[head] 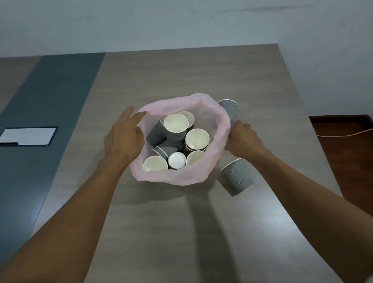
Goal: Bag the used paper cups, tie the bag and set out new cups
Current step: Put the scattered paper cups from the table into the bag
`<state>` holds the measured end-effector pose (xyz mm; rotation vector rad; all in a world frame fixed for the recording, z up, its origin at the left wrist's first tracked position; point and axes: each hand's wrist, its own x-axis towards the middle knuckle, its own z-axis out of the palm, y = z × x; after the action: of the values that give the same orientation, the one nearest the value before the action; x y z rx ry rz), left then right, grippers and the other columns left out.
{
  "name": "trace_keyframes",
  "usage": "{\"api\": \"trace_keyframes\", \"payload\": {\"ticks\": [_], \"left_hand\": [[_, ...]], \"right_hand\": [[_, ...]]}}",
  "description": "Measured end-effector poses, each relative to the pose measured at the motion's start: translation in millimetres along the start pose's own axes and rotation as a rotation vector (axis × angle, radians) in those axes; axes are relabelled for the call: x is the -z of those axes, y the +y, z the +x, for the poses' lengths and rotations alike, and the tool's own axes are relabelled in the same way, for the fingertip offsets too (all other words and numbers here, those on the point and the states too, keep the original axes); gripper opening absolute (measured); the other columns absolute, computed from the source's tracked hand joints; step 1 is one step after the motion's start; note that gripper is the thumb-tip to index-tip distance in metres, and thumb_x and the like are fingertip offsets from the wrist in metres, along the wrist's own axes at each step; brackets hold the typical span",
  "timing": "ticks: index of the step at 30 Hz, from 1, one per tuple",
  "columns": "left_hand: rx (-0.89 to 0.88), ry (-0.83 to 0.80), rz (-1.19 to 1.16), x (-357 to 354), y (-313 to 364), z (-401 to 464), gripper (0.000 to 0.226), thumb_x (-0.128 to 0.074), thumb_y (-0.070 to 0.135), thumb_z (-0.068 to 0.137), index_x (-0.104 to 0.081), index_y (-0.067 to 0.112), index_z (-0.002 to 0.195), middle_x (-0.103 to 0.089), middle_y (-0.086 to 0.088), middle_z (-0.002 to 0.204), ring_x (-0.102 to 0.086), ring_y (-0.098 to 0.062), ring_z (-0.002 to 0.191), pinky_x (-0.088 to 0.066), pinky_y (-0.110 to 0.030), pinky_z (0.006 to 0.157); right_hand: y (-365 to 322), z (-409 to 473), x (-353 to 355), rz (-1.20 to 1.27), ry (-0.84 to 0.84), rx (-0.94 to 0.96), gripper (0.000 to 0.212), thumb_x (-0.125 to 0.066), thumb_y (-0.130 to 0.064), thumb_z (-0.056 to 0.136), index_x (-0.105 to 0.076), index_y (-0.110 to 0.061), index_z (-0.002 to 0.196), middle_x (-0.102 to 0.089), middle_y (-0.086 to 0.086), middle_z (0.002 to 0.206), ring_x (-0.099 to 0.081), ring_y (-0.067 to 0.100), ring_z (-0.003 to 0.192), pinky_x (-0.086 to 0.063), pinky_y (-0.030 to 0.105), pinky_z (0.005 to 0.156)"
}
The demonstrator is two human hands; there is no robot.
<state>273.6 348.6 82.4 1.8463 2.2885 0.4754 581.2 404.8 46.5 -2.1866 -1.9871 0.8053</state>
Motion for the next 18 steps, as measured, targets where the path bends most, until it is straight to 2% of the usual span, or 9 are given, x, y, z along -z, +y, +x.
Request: {"api": "trace_keyframes", "payload": {"ticks": [2, 4, 6, 8, 11, 14, 16, 18], "left_hand": [[-0.043, 0.023, 0.065, 1.5, 7.1, 4.6, 0.047, -0.05, 0.014, 0.097, -0.058, 0.034, 0.139, -0.031, 0.003, 0.163, -0.037, -0.033, 0.141, -0.045, -0.055, 0.101], [-0.084, 0.037, 0.094, 1.5, 13.0, 10.3, 0.039, -0.054, 0.011, 0.095, -0.069, 0.029, 0.126, -0.036, 0.003, 0.161, -0.035, -0.031, 0.141, -0.047, -0.054, 0.097], [-0.105, 0.021, 0.111, 1.2, 16.6, 16.4, 0.037, -0.055, 0.01, 0.094, -0.071, 0.027, 0.123, -0.042, 0.004, 0.157, -0.036, -0.029, 0.139, -0.047, -0.052, 0.096], [-0.121, -0.011, 0.143, 1.8, 19.7, 22.6, 0.044, -0.053, 0.008, 0.094, -0.066, 0.026, 0.131, -0.049, 0.005, 0.151, -0.042, -0.031, 0.132, -0.048, -0.05, 0.092], [-0.134, -0.04, 0.167, 5.1, 22.2, 30.8, 0.056, -0.049, 0.002, 0.091, -0.056, 0.028, 0.14, -0.053, 0.002, 0.146, -0.049, -0.036, 0.125, -0.05, -0.051, 0.089], [-0.141, -0.044, 0.1, 8.2, 22.9, 35.4, 0.06, -0.048, 0.002, 0.089, -0.052, 0.027, 0.144, -0.051, 0.001, 0.149, -0.051, -0.036, 0.128, -0.05, -0.052, 0.096], [-0.137, -0.033, 0.058, 9.4, 22.8, 37.3, 0.057, -0.047, 0.005, 0.091, -0.051, 0.025, 0.145, -0.052, 0.001, 0.148, -0.052, -0.034, 0.128, -0.049, -0.049, 0.098], [-0.139, -0.019, 0.037, 10.6, 22.3, 39.8, 0.053, -0.047, 0.009, 0.093, -0.052, 0.023, 0.144, -0.053, -0.001, 0.146, -0.053, -0.034, 0.127, -0.048, -0.047, 0.099]], "right_hand": [[18.9, -1.5, -8.4, -0.194, -0.225, -0.005, 0.055, -0.064, -0.031, 0.089, -0.048, -0.013, 0.139, -0.045, 0.02, 0.142, -0.045, 0.045, 0.132, -0.044, 0.047, 0.108], [32.1, -5.1, -17.8, -0.245, -0.335, 0.011, 0.062, -0.073, -0.032, 0.085, -0.051, -0.015, 0.14, -0.046, 0.017, 0.141, -0.052, 0.04, 0.127, -0.049, 0.047, 0.105], [37.2, -8.2, -23.8, -0.207, -0.363, 0.057, 0.049, -0.076, -0.026, 0.084, -0.062, -0.013, 0.13, -0.058, 0.015, 0.132, -0.062, 0.034, 0.115, -0.055, 0.046, 0.097], [37.3, -9.5, -23.4, -0.244, -0.368, 0.112, 0.036, -0.074, -0.019, 0.085, -0.069, -0.008, 0.119, -0.067, 0.014, 0.12, -0.067, 0.033, 0.105, -0.059, 0.04, 0.088], [26.7, -8.1, 2.6, -0.291, -0.489, 0.17, 0.028, -0.072, -0.015, 0.085, -0.072, -0.004, 0.112, -0.068, 0.012, 0.092, -0.067, 0.028, 0.082, -0.054, 0.031, 0.067], [6.6, -7.7, 58.4, -0.198, -0.626, 0.205, 0.014, -0.076, -0.011, 0.083, -0.074, -0.011, 0.097, -0.068, 0.001, 0.077, -0.065, 0.013, 0.071, -0.053, 0.024, 0.058], [-8.0, -9.4, 94.8, -0.027, -0.597, 0.291, 0.012, -0.079, -0.009, 0.078, -0.074, -0.017, 0.085, -0.073, 0.001, 0.078, -0.065, 0.01, 0.071, -0.052, 0.023, 0.058], [-23.0, -14.8, 117.0, 0.267, -0.533, 0.396, 0.011, -0.08, -0.008, 0.074, -0.075, -0.013, 0.083, -0.077, 0.009, 0.085, -0.066, 0.013, 0.073, -0.052, 0.023, 0.062]]}}
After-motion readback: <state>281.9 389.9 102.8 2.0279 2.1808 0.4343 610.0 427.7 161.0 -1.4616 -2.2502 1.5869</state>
